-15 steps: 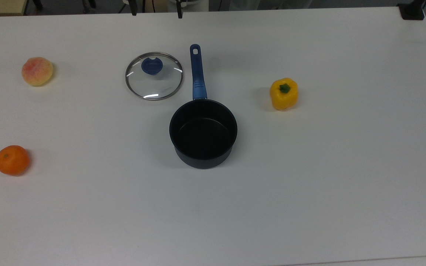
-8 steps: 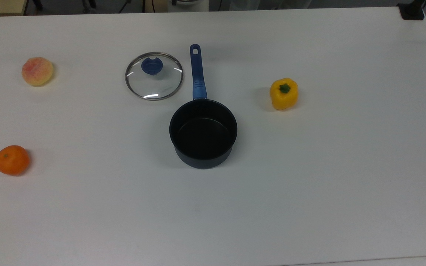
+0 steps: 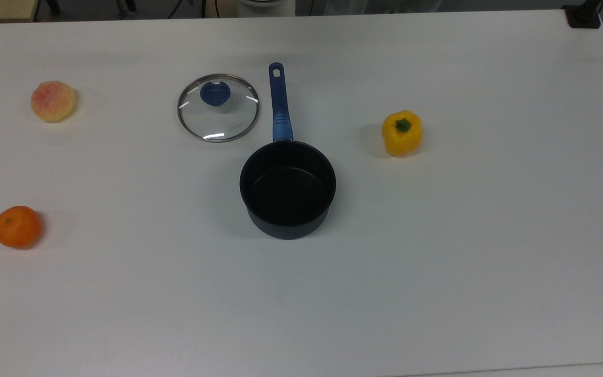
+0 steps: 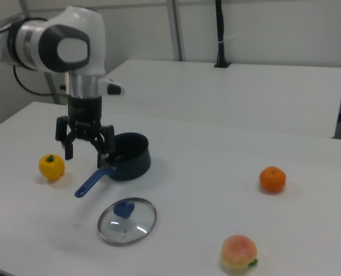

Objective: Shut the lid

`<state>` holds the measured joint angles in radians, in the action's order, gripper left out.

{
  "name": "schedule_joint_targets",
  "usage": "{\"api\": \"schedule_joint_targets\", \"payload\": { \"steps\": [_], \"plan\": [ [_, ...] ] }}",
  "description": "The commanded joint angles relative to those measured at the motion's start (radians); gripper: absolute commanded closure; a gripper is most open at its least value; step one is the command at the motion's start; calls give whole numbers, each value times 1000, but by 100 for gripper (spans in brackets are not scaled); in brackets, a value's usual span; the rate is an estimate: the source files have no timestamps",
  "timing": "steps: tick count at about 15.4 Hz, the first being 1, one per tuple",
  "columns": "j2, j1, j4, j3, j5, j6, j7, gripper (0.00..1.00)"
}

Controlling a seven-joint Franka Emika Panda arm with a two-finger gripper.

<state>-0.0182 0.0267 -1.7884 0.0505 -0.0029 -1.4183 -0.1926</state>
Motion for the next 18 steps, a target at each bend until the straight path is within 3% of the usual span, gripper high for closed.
{"api": "schedule_joint_targets", "payload": {
  "steps": [1,10,18],
  "plan": [
    [-25,-2,-127,6,-34,-27,-67,0],
    [-39,-8,-370,6,-86,-411,-50,0],
    [-40,-8,-517,5,-86,-826,128,0]
  ]
}}
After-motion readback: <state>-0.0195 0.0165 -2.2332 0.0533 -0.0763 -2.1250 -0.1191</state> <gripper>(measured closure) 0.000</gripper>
